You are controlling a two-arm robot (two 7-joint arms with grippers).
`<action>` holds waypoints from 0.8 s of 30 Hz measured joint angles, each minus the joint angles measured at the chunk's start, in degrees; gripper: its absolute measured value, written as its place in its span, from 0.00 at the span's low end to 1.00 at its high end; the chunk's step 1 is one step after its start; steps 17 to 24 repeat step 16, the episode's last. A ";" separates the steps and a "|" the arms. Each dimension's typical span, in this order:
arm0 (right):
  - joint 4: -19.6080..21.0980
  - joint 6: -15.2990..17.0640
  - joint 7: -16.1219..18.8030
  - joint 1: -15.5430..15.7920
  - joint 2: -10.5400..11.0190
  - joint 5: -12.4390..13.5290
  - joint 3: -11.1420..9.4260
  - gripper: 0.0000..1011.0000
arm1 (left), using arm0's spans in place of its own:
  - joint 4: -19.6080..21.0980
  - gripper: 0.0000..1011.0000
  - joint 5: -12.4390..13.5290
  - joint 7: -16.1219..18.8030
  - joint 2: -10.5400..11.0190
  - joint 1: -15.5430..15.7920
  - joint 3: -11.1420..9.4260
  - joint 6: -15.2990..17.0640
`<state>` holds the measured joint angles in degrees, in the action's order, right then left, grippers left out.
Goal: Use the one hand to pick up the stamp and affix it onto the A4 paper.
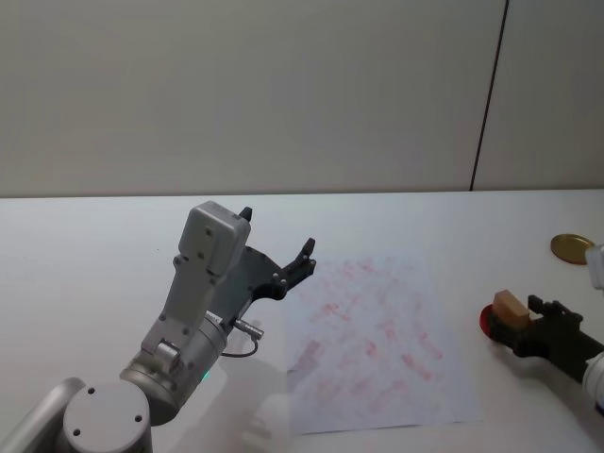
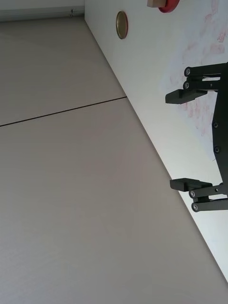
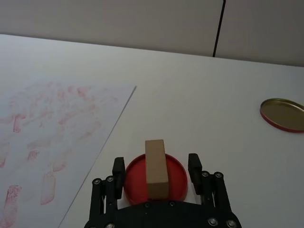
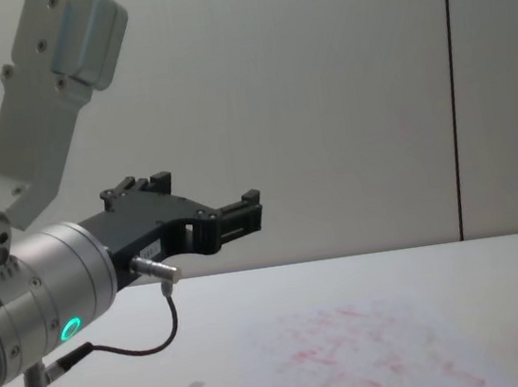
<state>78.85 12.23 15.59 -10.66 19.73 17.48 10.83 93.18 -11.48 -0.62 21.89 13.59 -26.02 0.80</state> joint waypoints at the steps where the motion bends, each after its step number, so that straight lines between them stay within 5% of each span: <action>1: 0.12 -0.19 -0.05 0.05 0.00 0.02 0.00 0.77 | 0.00 0.98 0.00 0.00 0.00 0.00 0.00 0.00; 9: 2.51 -2.71 -0.82 0.77 0.09 0.16 -0.04 0.99 | 0.00 0.98 0.00 0.00 0.00 0.00 0.00 0.00; 16: 6.42 -4.77 -2.29 1.63 0.12 0.02 -0.04 0.99 | 0.00 0.98 0.00 0.00 0.00 0.00 0.00 0.00; 24: 6.42 -4.77 -2.29 1.63 0.12 0.02 -0.04 0.99 | 0.00 0.98 0.00 0.00 0.00 0.00 0.00 0.00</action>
